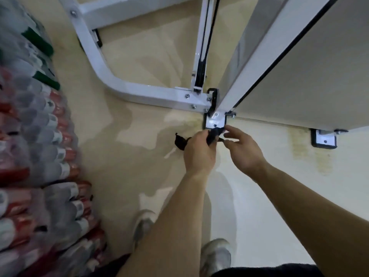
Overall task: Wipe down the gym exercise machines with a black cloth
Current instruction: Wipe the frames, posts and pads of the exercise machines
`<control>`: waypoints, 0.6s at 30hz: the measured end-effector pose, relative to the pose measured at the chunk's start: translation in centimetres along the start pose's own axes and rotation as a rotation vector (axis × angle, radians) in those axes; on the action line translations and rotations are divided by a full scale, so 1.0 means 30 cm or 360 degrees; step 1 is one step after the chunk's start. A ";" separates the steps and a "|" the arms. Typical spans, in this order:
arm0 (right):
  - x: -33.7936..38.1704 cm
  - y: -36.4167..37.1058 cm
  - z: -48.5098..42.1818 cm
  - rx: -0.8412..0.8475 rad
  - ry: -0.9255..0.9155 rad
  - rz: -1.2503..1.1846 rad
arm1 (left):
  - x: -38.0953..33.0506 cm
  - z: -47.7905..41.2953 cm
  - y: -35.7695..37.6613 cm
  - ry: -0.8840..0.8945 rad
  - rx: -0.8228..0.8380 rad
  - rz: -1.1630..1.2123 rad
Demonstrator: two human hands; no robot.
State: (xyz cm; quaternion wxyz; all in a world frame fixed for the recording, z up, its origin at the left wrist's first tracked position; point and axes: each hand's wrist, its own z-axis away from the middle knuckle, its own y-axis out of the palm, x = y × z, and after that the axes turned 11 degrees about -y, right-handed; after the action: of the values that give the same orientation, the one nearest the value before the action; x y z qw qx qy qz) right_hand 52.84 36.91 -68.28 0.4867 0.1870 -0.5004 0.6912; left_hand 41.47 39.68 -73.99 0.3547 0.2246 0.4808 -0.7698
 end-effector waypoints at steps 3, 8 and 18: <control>0.103 -0.003 0.178 0.0118 -0.0011 -0.0156 | -0.007 0.232 -0.100 -0.0108 0.0055 0.0196; 0.261 -0.108 0.548 0.0392 0.0031 0.0074 | -0.102 0.710 -0.372 -0.0356 0.0336 0.0349; 0.719 -0.539 1.173 0.0781 -0.0437 0.0628 | -0.491 1.382 -0.824 -0.0104 0.0220 0.0096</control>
State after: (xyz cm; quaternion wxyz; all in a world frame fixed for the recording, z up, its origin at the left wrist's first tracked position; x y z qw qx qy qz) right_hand 48.86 17.06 -28.84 0.2123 0.2893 -0.4066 0.8402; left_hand 31.97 14.32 -31.39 0.3768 0.2378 0.4077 -0.7970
